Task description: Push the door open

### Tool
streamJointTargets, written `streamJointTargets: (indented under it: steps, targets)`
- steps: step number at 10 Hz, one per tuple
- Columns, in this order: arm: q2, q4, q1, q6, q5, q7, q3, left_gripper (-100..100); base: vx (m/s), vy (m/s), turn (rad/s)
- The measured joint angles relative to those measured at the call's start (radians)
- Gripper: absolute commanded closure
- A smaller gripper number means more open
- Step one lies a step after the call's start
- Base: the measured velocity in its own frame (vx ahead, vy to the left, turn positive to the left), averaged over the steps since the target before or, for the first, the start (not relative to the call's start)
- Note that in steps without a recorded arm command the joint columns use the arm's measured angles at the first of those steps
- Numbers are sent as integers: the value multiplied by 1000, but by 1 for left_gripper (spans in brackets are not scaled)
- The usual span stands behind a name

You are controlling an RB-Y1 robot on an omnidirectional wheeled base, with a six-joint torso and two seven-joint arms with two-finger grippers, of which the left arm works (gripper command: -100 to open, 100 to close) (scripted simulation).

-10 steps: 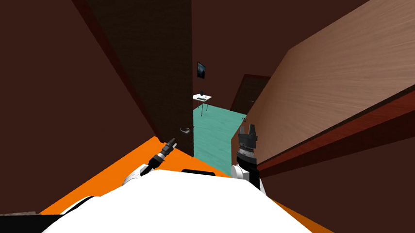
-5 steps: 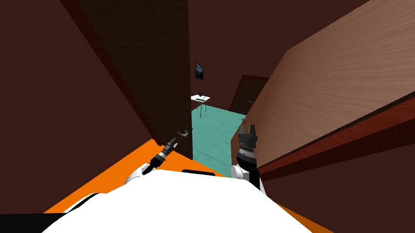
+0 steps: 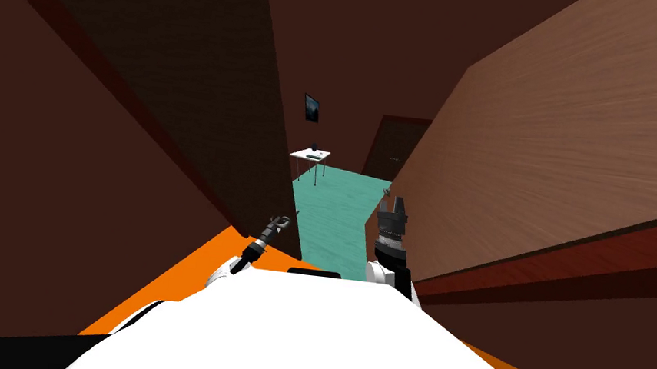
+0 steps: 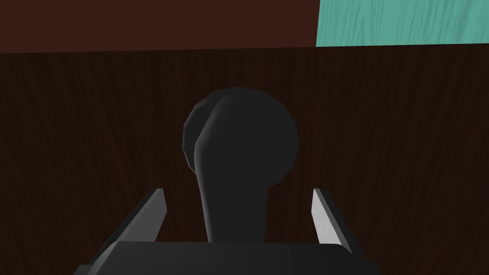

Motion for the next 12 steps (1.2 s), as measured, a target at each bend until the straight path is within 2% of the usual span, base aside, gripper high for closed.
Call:
streamJointTargets:
  steps: [5,9,10,11,12]
  targets:
    - [0,-2,-5,1,0,1,0,100,-12,5,-10]
    - [-14,24,-7,5,12,-19,11,100,143,-42,25]
    - [-20,-16,14,29,16,-23,15,100,137,-57,6]
    - [-24,-7,2,33,21,-29,19,100,165,-69,6]
    - [-25,13,-9,26,30,-39,28,100,210,-77,40]
